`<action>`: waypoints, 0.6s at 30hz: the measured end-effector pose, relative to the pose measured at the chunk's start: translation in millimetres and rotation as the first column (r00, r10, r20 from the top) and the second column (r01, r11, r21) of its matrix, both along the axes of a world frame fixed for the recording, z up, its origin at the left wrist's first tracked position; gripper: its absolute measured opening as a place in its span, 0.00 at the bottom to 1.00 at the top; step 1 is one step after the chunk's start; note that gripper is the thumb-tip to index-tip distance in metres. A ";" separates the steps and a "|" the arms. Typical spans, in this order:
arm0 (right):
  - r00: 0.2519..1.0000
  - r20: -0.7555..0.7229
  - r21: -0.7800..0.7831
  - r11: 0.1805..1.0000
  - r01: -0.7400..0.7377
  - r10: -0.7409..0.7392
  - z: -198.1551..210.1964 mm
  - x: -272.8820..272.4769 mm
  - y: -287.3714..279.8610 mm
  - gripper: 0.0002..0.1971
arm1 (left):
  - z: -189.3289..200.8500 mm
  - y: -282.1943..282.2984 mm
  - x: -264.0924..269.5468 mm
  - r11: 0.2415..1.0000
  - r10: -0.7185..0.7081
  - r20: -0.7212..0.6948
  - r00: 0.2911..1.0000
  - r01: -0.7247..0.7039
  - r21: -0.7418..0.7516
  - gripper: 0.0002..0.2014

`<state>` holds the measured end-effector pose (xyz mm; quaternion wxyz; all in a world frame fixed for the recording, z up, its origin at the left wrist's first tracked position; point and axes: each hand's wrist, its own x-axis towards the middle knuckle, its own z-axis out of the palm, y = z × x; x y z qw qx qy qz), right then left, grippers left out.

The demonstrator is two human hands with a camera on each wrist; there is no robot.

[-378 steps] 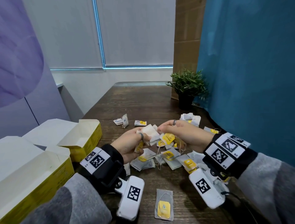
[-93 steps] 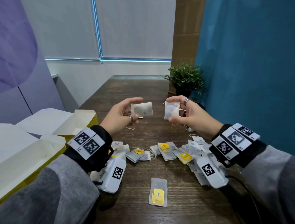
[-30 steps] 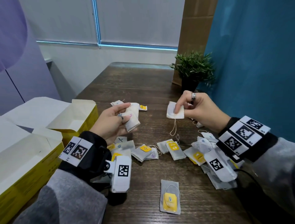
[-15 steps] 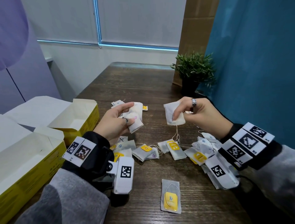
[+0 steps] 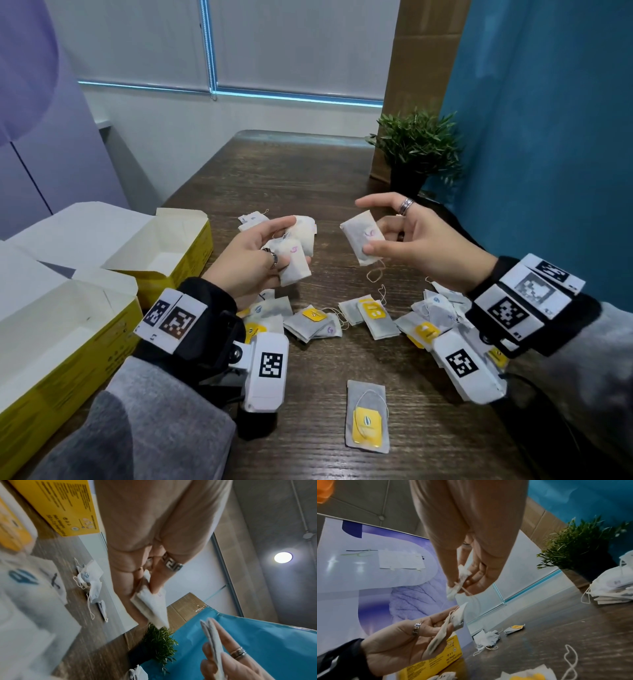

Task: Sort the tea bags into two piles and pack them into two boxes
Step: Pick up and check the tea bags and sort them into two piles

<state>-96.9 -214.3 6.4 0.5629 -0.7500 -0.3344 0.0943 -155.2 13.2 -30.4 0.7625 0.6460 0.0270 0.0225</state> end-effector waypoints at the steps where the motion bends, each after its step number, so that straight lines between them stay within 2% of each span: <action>1: 1.000 -0.016 0.004 1.000 0.025 -0.025 -0.6 1.4 0.6 0.26 | -0.2 0.1 0.0 1.000 -0.007 0.003 1.000 0.007 0.003 0.30; 4: 0.994 -0.061 0.015 0.996 0.086 -0.085 0.3 3.3 9.3 0.21 | 1.1 -1.5 0.2 1.000 -0.009 0.018 1.000 0.009 -0.012 0.30; 7: 0.989 -0.129 0.066 0.995 0.075 -0.066 2.8 2.6 29.9 0.16 | 3.3 -5.3 -0.2 0.999 -0.012 0.037 0.999 0.014 -0.045 0.27; 11: 0.983 -0.185 0.080 0.996 0.039 -0.023 2.0 1.2 62.1 0.15 | 8.0 -7.5 -0.8 0.968 -0.075 0.078 0.994 0.091 -0.234 0.17; 13: 0.981 -0.196 0.048 0.999 0.016 -0.007 0.8 0.0 72.8 0.13 | 9.3 -5.9 -1.6 0.963 -0.092 0.086 0.992 0.110 -0.246 0.16; 16: 0.971 -0.238 0.041 0.999 0.014 -0.003 3.9 0.8 76.8 0.08 | 4.4 -2.3 0.6 0.990 0.041 0.047 0.998 -0.034 -0.137 0.18; 18: 0.972 -0.229 0.029 0.998 0.064 -0.056 5.8 4.1 71.6 0.04 | 1.0 0.8 3.9 0.987 0.106 0.028 0.994 -0.102 -0.128 0.19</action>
